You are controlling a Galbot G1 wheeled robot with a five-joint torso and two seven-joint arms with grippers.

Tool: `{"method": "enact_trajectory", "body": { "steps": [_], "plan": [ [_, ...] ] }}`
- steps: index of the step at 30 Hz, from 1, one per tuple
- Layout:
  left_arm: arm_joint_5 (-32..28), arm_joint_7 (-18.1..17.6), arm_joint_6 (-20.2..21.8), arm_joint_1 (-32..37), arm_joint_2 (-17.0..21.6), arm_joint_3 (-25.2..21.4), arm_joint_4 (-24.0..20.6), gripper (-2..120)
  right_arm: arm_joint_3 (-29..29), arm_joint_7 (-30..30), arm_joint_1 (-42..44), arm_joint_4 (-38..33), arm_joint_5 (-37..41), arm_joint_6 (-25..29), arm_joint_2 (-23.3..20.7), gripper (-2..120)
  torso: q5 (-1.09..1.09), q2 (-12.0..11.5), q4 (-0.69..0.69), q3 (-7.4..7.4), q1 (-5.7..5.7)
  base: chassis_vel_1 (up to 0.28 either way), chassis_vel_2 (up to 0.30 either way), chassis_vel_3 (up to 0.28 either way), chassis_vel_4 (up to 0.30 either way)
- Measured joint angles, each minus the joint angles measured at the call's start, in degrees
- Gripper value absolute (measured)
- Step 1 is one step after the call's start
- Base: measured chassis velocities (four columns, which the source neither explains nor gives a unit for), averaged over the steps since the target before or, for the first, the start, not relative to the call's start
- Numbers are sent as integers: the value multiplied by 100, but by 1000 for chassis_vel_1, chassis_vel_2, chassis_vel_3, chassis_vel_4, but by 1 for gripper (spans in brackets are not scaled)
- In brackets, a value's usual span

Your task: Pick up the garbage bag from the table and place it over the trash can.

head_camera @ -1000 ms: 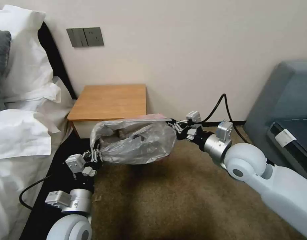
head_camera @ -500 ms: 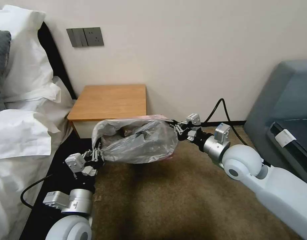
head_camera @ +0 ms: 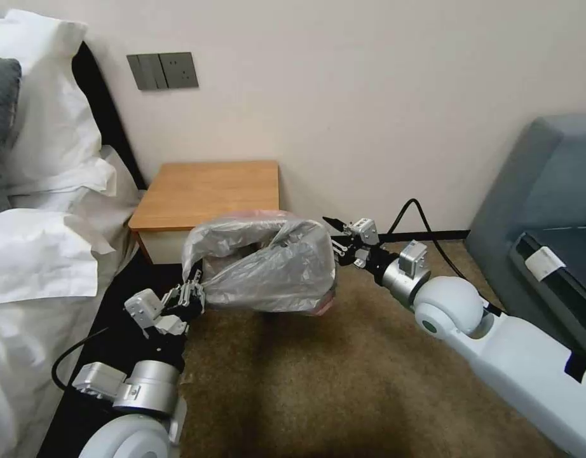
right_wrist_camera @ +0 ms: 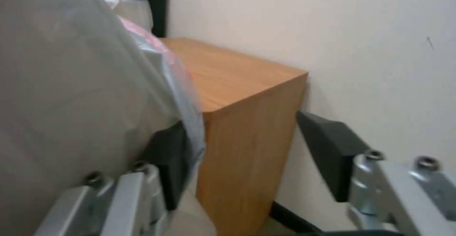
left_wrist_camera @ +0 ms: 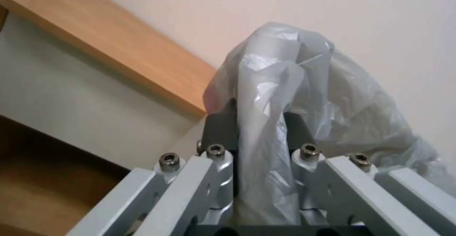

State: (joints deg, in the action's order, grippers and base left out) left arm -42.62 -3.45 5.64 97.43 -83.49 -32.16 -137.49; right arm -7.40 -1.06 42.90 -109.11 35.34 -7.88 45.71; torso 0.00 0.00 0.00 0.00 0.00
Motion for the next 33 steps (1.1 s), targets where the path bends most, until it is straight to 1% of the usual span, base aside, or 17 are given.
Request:
{"method": "enact_trajectory", "body": {
  "steps": [1,4,9,17,19,21,24,25,28,29,32,33],
  "plan": [
    [0,0,0,0,0,0,0,11,0,0,0,0,0,0,0,62,0,0,0,0,0,0,0,0,0],
    [-76,-9,30,12,-9,7,-59,11,-46,-8,-60,284,-191,62,102,77,0,0,0,0,0,0,0,0,0],
    [-118,-10,39,28,10,15,-93,11,-46,-40,-95,563,-414,187,149,82,0,0,0,0,0,0,0,0,0],
    [-151,-21,46,20,14,3,-119,11,1,-35,-25,627,-466,238,166,82,0,0,0,0,0,0,0,0,0],
    [-25,-75,42,-15,21,-35,-33,11,87,30,97,527,-564,311,187,86,-1,0,0,0,0,0,0,0,0],
    [56,-118,37,-29,24,-60,9,11,124,78,160,465,-650,376,189,86,0,0,0,0,0,0,0,0,0],
    [292,-238,25,-67,24,-148,130,11,274,148,394,208,-1008,537,161,93,0,0,1,0,0,0,0,0,0],
    [292,-238,25,-67,24,-148,130,11,274,148,394,208,-1008,537,161,93,0,0,1,0,0,0,0,0,0],
    [427,-376,33,-115,12,-196,260,11,473,145,736,-49,-1254,669,88,97,-1,0,1,0,0,0,0,0,0],
    [427,-376,33,-115,12,-196,260,11,473,145,736,-49,-1254,669,88,97,-1,0,1,0,0,0,0,0,0],
    [514,-444,41,-139,8,-199,340,11,825,114,1194,-287,-1302,744,52,98,0,0,0,0,0,0,0,0,0],
    [514,-444,41,-139,8,-199,340,11,825,114,1194,-287,-1302,744,52,98,0,0,0,0,0,0,0,0,0]
  ]
}}
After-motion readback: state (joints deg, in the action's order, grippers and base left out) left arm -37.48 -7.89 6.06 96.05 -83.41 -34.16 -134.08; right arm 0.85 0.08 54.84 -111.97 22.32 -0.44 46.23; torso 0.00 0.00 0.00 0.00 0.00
